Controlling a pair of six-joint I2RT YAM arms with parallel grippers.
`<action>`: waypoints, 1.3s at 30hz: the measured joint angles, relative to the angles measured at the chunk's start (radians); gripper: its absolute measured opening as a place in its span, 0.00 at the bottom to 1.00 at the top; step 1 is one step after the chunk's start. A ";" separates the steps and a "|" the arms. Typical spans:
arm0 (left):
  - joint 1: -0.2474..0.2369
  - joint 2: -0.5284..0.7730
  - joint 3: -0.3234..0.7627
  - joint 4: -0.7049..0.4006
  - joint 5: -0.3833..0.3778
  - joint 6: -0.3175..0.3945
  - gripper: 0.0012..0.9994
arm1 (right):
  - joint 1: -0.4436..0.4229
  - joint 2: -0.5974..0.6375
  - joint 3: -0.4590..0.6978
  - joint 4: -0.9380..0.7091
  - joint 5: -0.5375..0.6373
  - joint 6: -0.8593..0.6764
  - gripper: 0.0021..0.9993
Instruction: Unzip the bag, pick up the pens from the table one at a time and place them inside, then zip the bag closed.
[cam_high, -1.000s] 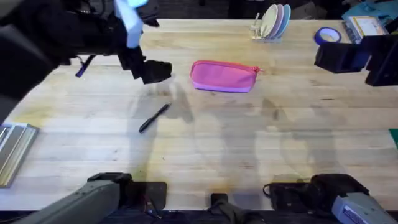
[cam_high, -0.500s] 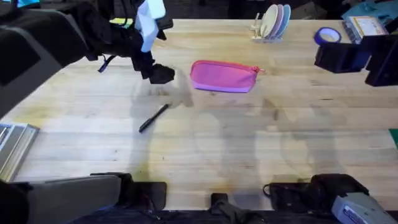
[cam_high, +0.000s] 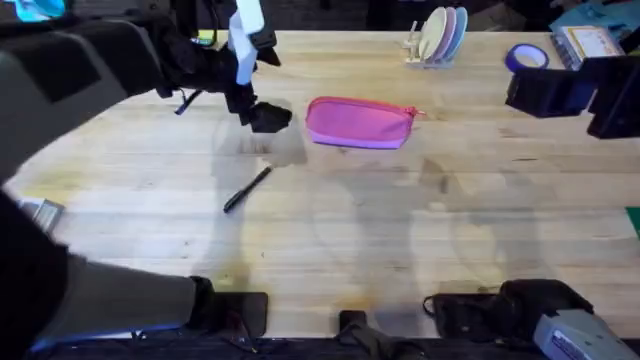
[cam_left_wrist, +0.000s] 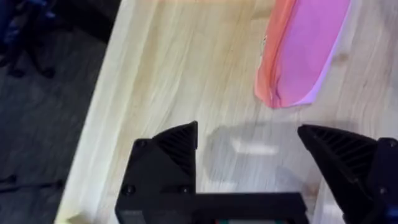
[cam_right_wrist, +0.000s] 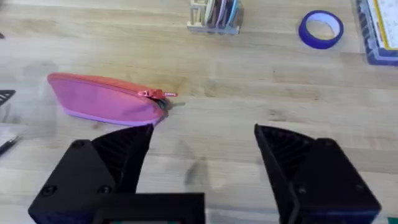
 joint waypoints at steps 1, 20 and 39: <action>0.000 0.018 0.000 0.011 0.018 0.001 0.99 | 0.000 0.000 0.000 0.000 0.000 0.000 1.00; -0.072 0.234 0.000 0.152 0.303 0.001 0.99 | 0.000 0.000 0.000 0.001 0.000 0.000 1.00; -0.090 0.239 0.000 0.158 0.243 -0.004 0.87 | 0.000 0.000 0.000 0.000 0.000 0.000 1.00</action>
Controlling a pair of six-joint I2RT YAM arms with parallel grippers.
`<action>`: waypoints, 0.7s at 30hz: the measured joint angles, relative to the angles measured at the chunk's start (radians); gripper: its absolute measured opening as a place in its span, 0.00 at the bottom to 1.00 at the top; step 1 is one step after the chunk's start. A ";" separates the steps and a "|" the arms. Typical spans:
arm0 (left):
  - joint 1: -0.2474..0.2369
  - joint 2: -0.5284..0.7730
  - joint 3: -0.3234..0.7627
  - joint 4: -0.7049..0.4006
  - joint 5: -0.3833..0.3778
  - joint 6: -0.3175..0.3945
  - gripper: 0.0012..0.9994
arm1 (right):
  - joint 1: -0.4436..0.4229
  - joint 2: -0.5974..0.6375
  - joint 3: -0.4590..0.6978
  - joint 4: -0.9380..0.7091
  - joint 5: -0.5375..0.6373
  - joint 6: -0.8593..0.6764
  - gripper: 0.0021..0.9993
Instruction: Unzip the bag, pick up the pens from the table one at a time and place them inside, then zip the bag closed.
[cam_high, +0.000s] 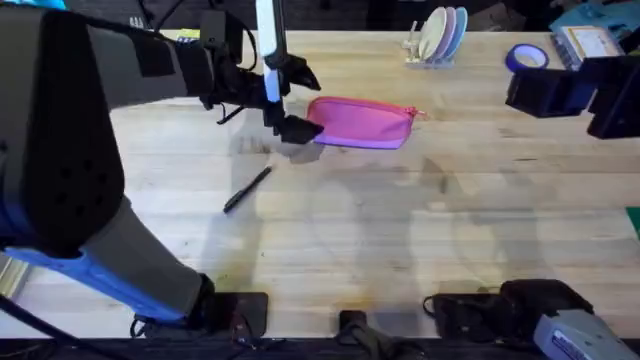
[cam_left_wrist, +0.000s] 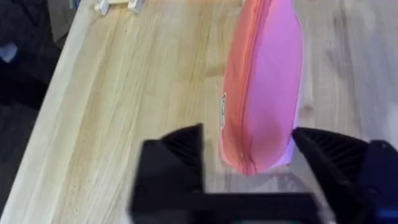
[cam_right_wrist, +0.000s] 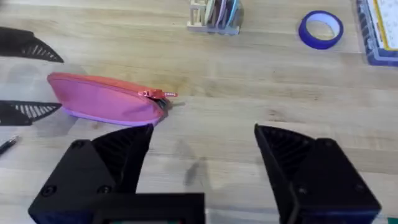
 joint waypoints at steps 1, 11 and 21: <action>-0.003 0.001 0.000 0.000 -0.002 0.004 0.78 | 0.000 0.000 0.000 0.000 0.000 0.000 1.00; -0.020 0.009 0.000 -0.005 -0.027 0.001 0.05 | 0.000 0.000 0.000 0.000 0.000 0.000 1.00; -0.020 0.009 0.000 -0.005 -0.028 0.001 0.04 | 0.000 0.002 0.000 -0.015 0.000 0.000 1.00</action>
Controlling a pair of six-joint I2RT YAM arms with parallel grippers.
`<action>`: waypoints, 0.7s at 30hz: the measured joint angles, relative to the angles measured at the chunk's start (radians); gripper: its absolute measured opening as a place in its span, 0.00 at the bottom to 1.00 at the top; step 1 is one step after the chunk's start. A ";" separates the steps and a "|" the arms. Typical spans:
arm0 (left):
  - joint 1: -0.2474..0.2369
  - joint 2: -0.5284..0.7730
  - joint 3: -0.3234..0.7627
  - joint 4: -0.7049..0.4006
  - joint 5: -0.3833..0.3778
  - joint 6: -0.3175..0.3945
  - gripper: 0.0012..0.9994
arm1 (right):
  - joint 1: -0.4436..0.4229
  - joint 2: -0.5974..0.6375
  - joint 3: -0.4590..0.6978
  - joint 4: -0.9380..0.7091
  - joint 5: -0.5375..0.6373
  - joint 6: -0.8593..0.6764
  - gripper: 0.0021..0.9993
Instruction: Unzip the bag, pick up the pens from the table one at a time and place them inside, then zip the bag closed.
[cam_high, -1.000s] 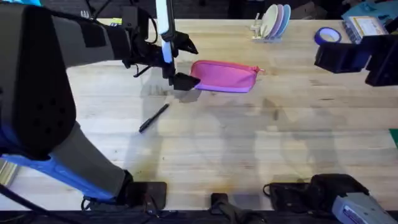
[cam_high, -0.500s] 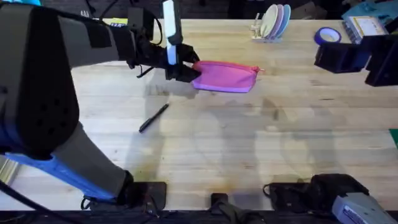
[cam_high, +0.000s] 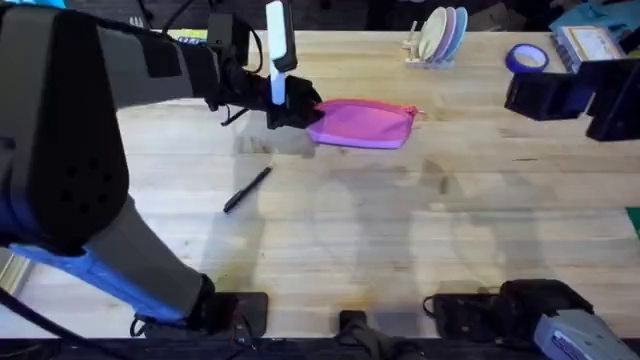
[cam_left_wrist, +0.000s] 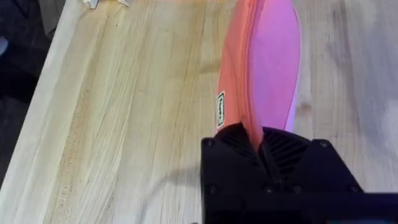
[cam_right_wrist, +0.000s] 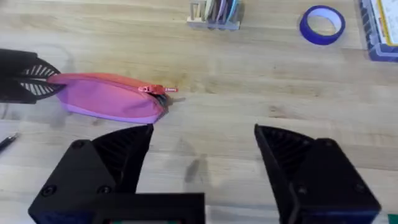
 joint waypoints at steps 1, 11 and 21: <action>0.000 0.000 0.000 0.000 0.000 0.000 0.04 | 0.000 0.004 0.000 0.003 0.000 0.000 1.00; 0.000 0.000 0.000 0.004 0.000 0.000 0.04 | -0.002 0.192 0.001 0.095 -0.100 0.009 1.00; 0.000 0.000 0.000 0.007 0.000 0.000 0.04 | -0.002 0.327 0.002 0.140 -0.170 0.339 1.00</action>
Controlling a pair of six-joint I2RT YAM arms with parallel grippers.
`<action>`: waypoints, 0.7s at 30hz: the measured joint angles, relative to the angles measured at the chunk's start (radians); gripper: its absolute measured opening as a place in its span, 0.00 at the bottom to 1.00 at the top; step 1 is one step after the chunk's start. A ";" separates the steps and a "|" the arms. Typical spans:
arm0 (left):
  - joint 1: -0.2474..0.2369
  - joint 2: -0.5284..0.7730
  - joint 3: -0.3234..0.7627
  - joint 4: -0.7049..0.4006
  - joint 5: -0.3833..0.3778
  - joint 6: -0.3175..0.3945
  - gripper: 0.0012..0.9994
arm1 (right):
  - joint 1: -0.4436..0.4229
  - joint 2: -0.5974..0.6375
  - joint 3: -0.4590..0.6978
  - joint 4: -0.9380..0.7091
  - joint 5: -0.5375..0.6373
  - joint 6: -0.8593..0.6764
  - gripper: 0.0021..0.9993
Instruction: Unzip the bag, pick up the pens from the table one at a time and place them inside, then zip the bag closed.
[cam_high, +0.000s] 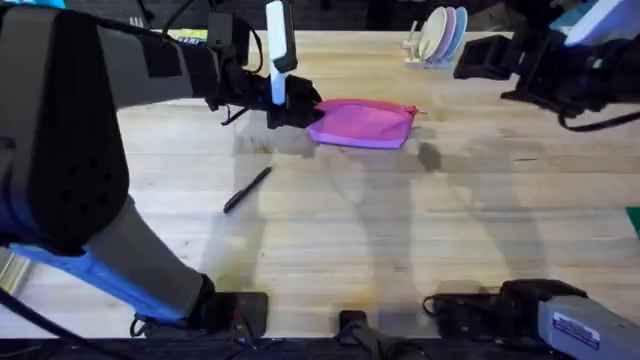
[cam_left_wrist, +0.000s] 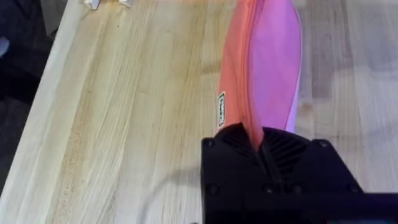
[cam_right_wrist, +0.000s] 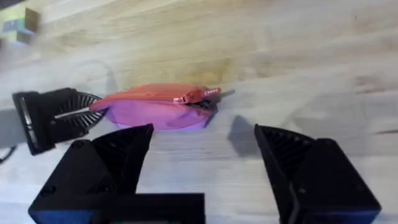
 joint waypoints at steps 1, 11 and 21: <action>0.000 0.000 0.000 0.000 0.000 0.000 0.04 | 0.000 0.011 0.000 0.000 -0.003 0.034 1.00; 0.000 0.000 0.000 0.004 0.000 0.000 0.04 | 0.000 0.049 0.000 -0.038 -0.013 0.242 1.00; 0.000 0.000 0.000 0.004 0.000 0.000 0.04 | 0.000 0.053 0.000 -0.051 -0.013 0.309 1.00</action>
